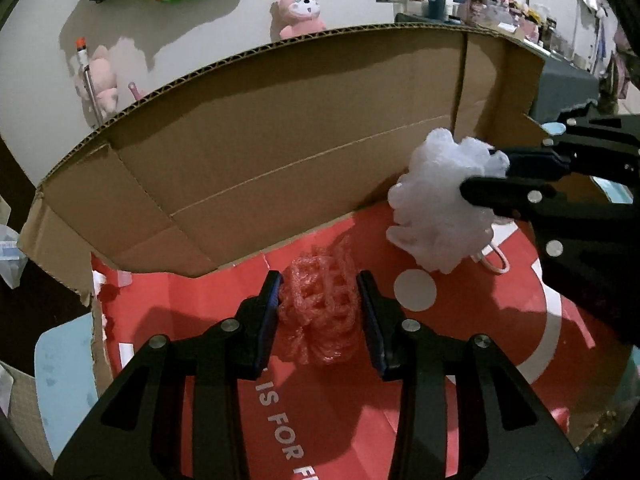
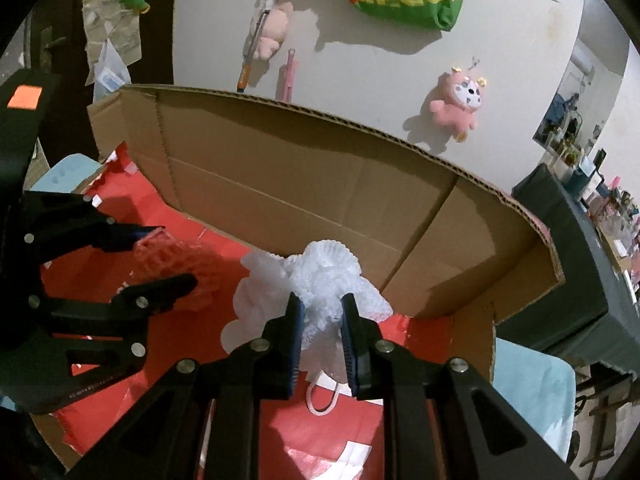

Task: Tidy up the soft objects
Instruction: 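Carry the coral ball and white puff with both tools into the red box, then open both tools to release the ball and puff inside the box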

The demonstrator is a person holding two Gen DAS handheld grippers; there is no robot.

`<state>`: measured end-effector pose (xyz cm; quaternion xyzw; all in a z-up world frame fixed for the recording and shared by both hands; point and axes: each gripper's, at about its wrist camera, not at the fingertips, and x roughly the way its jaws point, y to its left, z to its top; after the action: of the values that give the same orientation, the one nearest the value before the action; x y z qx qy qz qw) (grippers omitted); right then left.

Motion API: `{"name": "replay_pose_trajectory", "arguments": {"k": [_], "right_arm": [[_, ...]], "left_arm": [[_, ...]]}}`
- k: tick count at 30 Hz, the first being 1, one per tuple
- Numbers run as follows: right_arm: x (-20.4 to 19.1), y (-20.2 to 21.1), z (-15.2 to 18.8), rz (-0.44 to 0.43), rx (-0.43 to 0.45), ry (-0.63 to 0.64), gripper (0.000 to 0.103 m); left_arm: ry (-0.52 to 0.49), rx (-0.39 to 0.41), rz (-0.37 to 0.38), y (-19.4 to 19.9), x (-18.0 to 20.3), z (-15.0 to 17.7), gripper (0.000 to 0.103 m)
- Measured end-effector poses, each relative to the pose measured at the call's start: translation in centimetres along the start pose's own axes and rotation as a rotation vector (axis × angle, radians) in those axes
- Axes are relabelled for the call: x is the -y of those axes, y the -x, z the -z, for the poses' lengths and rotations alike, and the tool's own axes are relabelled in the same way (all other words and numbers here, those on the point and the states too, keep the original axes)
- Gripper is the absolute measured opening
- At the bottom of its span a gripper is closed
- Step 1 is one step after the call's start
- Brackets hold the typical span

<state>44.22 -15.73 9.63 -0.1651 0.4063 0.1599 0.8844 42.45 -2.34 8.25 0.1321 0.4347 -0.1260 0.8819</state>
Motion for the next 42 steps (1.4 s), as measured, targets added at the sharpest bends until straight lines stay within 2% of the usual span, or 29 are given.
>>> {"name": "replay_pose_trajectory", "arguments": {"k": [10, 14, 18, 20, 28, 32, 35, 37, 42], "right_arm": [[1.2, -0.1, -0.5, -0.048, -0.025, -0.054, 0.031], [1.4, -0.2, -0.5, -0.063, -0.032, -0.068, 0.036], [1.8, -0.2, -0.4, -0.076, -0.038, -0.083, 0.041], [1.9, -0.2, -0.4, -0.082, -0.042, -0.092, 0.046], [2.1, -0.3, -0.2, -0.1, -0.066, -0.119, 0.065], [2.3, 0.1, -0.1, -0.094, -0.061, -0.127, 0.07], [2.7, 0.6, -0.1, -0.092, -0.052, -0.134, 0.073], [3.0, 1.2, -0.1, -0.092, -0.041, -0.143, 0.079], [3.1, 3.2, -0.2, -0.087, -0.006, -0.147, 0.084]], "left_arm": [[0.019, 0.01, 0.016, -0.2, -0.3, -0.2, 0.042], [0.031, -0.001, 0.034, -0.1, -0.4, -0.1, 0.057], [0.035, 0.009, 0.031, 0.3, -0.5, 0.1, 0.062], [0.036, 0.007, 0.03, 0.4, -0.4, 0.2, 0.067], [0.041, -0.011, 0.036, 0.5, -0.5, 0.4, 0.072], [0.051, -0.011, 0.039, 0.8, -0.7, 0.3, 0.072], [0.062, 0.001, 0.047, 1.3, -0.8, 0.3, 0.078], [0.077, 0.018, 0.054, 2.0, -0.9, 0.2, 0.078], [0.106, 0.067, 0.089, 3.9, -1.3, 0.5, 0.083]]}}
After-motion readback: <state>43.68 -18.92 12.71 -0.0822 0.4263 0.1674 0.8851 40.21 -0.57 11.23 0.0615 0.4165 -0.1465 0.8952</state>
